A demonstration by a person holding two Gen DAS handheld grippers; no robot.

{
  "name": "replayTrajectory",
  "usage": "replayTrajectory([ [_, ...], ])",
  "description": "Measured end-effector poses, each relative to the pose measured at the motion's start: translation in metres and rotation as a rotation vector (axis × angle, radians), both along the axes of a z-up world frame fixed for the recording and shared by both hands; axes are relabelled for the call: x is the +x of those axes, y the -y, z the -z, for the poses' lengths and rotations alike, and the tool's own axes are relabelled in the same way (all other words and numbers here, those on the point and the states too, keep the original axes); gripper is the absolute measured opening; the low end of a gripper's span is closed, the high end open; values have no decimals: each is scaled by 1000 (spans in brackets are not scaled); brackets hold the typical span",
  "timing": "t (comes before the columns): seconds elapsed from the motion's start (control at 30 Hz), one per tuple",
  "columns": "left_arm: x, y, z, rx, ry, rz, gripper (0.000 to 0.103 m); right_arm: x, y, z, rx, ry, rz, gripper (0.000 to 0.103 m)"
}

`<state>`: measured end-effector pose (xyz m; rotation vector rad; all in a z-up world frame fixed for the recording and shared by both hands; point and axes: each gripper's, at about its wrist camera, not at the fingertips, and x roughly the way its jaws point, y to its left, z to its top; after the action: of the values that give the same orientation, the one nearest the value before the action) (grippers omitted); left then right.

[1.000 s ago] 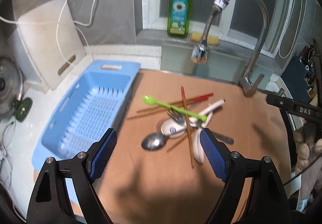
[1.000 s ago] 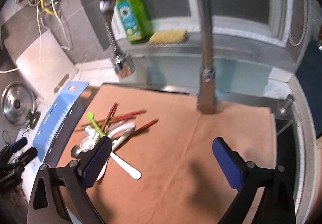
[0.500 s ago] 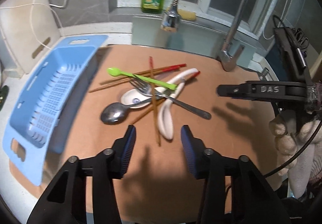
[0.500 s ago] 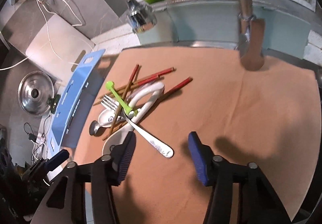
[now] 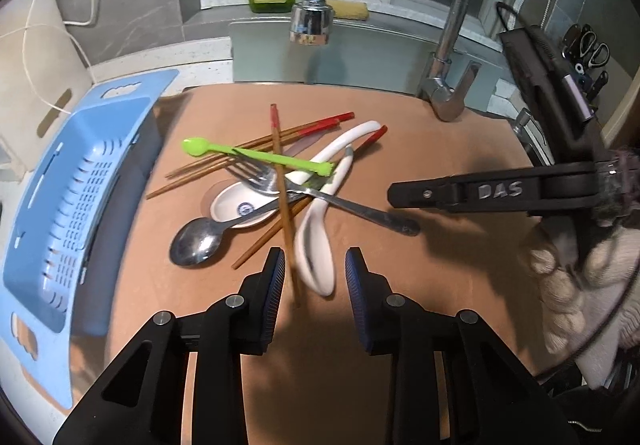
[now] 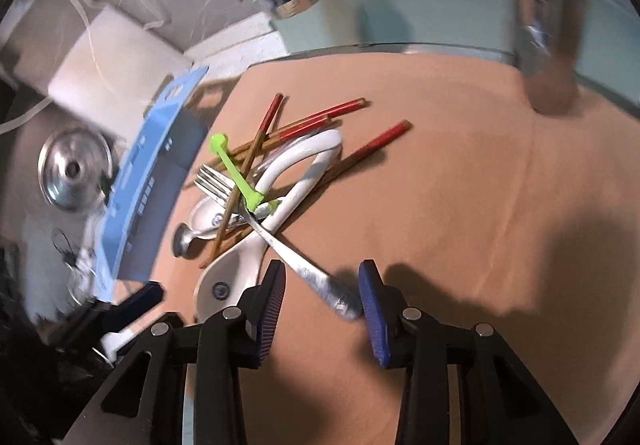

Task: Organize utensils
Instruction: 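Move the left tool down over the utensil pile toward the steel fork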

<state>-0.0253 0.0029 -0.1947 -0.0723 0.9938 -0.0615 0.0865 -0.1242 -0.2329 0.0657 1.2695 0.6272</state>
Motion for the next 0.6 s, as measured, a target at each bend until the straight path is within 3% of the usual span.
replayTrajectory([
  [0.23,-21,-31,-8,10,5,-97,30,-9,-48,8,-123,86,-267,34],
  [0.33,-31,-40,-9,7,7,-135,30,-10,-61,15,-193,111,-325,29],
  [0.6,-36,-44,-7,-14,13,-156,30,-8,-64,16,-240,130,-401,15],
])
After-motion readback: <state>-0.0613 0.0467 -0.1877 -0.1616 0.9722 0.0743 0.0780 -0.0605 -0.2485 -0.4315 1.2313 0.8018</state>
